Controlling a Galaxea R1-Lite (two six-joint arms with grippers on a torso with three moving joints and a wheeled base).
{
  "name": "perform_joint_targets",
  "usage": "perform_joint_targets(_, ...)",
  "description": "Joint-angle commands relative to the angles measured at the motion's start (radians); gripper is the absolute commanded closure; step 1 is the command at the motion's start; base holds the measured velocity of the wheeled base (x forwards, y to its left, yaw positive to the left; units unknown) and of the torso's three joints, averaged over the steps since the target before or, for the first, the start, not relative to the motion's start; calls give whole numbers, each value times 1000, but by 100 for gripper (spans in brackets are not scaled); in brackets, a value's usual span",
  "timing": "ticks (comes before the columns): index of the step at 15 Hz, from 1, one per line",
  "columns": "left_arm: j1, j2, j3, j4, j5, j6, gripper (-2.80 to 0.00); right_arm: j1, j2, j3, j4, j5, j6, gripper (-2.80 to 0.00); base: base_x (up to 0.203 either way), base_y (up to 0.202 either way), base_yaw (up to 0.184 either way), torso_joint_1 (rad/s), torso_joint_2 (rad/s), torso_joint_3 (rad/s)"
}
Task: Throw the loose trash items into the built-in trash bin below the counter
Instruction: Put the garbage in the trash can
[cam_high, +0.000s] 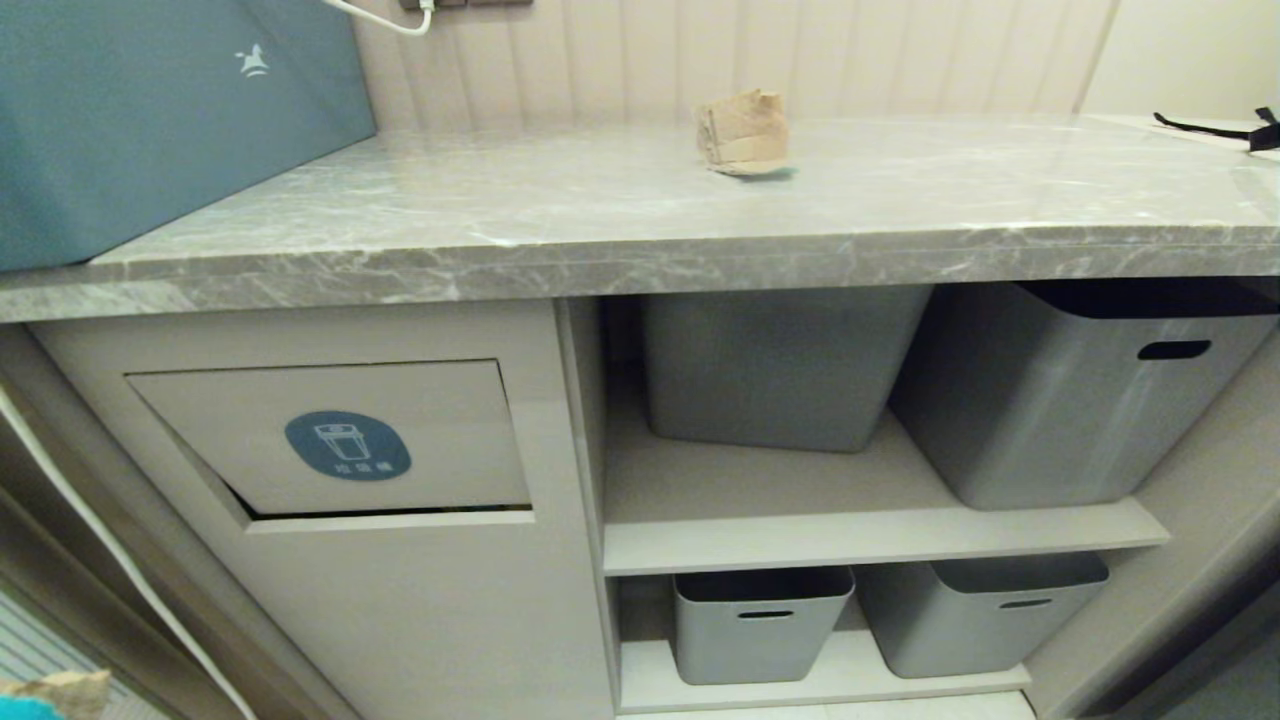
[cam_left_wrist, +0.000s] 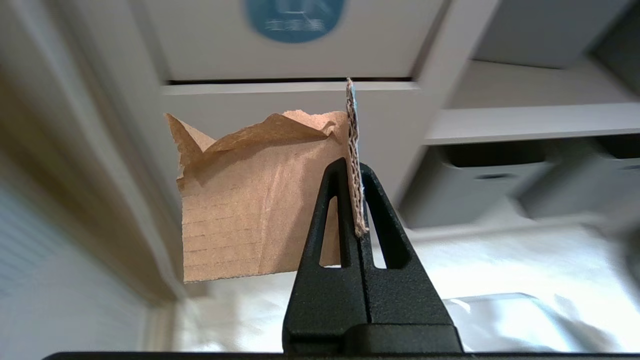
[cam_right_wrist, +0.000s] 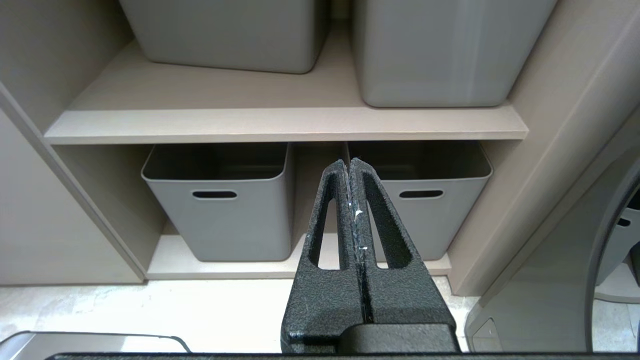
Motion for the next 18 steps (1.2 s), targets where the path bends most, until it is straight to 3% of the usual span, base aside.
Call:
perform_joint_targets(1, -9, 295, -91, -3, -41, -29, 0, 0, -2, 1, 1, 0, -1, 0, 0, 0, 0, 0, 0, 0)
perform_joint_targets(5, -31, 643, -244, -4, -235, -85, 0, 0, -2, 1, 0, 0, -1, 0, 0, 0, 0, 0, 0, 0)
perform_joint_targets(8, -43, 813, -246, -60, -292, -95, 0, 0, -2, -1, -1, 0, -1, 0, 0, 0, 0, 0, 0, 0)
perform_joint_targets(13, -46, 1062, -113, -574, -270, -98, 0, 0, -2, 1, 1, 0, -1, 0, 0, 0, 0, 0, 0, 0)
perform_joint_targets(16, -46, 1170, -95, -795, -257, -81, 0, 0, -2, 1, 1, 0, -1, 0, 0, 0, 0, 0, 0, 0)
perform_joint_targets(18, -52, 1274, -83, -980, -194, -45, 0, 0, -2, 1, 1, 0, -1, 0, 0, 0, 0, 0, 0, 0)
